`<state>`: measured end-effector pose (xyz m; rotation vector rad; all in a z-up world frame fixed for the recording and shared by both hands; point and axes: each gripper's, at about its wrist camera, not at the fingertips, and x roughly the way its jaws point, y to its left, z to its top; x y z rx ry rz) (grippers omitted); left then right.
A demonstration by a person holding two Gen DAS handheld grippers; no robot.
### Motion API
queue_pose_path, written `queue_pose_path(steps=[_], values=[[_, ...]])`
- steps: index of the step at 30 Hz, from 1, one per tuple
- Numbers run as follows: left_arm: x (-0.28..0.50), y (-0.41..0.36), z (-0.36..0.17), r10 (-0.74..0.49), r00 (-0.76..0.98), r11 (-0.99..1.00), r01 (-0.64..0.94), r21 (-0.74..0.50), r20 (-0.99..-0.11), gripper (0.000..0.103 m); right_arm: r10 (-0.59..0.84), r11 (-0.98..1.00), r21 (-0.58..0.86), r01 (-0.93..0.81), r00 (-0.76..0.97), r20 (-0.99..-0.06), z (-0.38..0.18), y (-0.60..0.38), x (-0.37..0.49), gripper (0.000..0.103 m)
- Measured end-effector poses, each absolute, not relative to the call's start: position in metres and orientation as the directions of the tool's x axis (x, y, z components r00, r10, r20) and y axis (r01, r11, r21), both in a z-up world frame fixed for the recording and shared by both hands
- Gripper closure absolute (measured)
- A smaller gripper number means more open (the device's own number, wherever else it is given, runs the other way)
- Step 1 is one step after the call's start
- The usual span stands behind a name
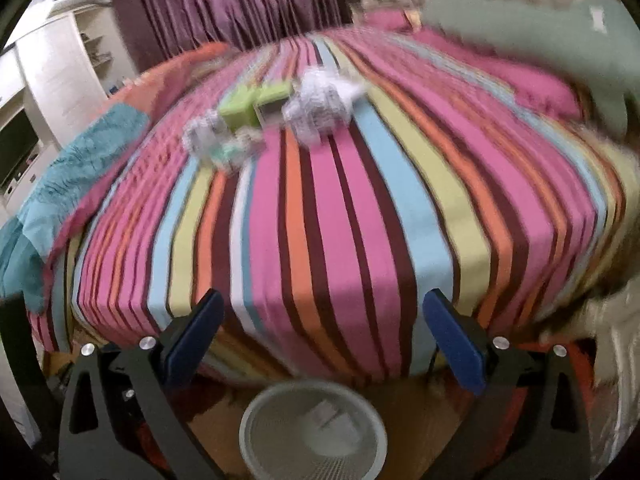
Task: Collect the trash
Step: 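Move both tools back toward the paper balls on the bed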
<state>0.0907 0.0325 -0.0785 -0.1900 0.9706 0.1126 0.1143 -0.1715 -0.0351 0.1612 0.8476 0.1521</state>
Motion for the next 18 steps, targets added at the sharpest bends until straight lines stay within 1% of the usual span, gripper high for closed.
queue_pose_path(steps=[6,9,12,15,17,18], values=[[0.132,0.042,-0.039,0.025,0.649,0.980,-0.168,-0.112,-0.760,0.011,0.194,0.978,0.192,-0.083,0.700,-0.687,-0.005,-0.167,0.147,0.007],[0.156,0.041,-0.024,0.054,0.680,0.986,-0.153,-0.070,-0.731,0.011,0.176,0.981,0.176,-0.076,0.722,-0.669,0.005,-0.166,0.162,0.008],[0.180,0.042,-0.016,0.075,0.687,0.990,-0.140,-0.030,-0.723,0.011,0.171,0.982,0.177,-0.072,0.748,-0.641,0.013,-0.168,0.178,0.008],[0.204,0.046,-0.013,0.042,0.689,0.992,-0.115,-0.052,-0.724,0.011,0.171,0.978,0.201,-0.062,0.793,-0.585,0.019,-0.173,0.180,0.008],[0.218,0.046,-0.012,0.033,0.689,0.992,-0.108,-0.058,-0.724,0.007,0.179,0.972,0.225,-0.063,0.818,-0.547,0.021,-0.176,0.187,0.008],[0.222,0.046,-0.012,0.032,0.690,0.993,-0.107,-0.059,-0.723,0.007,0.177,0.973,0.224,-0.062,0.821,-0.543,0.021,-0.176,0.192,0.008]])
